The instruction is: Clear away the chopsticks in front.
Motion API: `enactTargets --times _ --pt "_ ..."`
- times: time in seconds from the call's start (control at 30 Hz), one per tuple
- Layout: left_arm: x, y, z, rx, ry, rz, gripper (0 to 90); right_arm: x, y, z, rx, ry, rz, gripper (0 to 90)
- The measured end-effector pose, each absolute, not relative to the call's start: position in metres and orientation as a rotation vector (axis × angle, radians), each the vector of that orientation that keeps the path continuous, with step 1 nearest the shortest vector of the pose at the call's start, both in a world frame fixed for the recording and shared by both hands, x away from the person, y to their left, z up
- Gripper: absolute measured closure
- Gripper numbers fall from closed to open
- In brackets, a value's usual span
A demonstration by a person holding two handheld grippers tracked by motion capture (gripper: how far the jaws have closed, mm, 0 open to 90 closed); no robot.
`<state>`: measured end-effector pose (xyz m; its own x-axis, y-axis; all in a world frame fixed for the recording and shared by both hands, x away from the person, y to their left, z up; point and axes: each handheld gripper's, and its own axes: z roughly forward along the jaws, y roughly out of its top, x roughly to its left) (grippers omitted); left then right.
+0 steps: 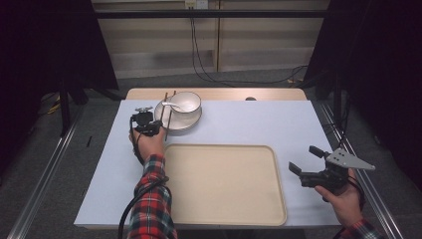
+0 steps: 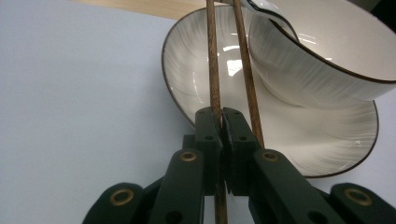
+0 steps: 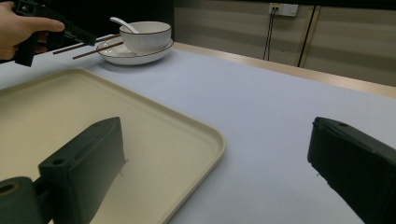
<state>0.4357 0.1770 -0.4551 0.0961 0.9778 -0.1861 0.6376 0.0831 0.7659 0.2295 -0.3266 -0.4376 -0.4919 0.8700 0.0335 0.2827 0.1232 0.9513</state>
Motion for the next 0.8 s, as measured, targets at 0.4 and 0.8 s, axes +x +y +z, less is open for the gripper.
enactTargets --times 0.4,0.8 --pt "0.393 0.179 -0.446 1.575 1.646 0.559 85.9 0.23 -0.329 -0.436 1.13 1.847 1.376 1.1" --pt "0.347 0.177 -0.445 1.514 1.647 0.537 85.9 0.228 -0.327 -0.435 1.112 1.821 1.377 0.2"
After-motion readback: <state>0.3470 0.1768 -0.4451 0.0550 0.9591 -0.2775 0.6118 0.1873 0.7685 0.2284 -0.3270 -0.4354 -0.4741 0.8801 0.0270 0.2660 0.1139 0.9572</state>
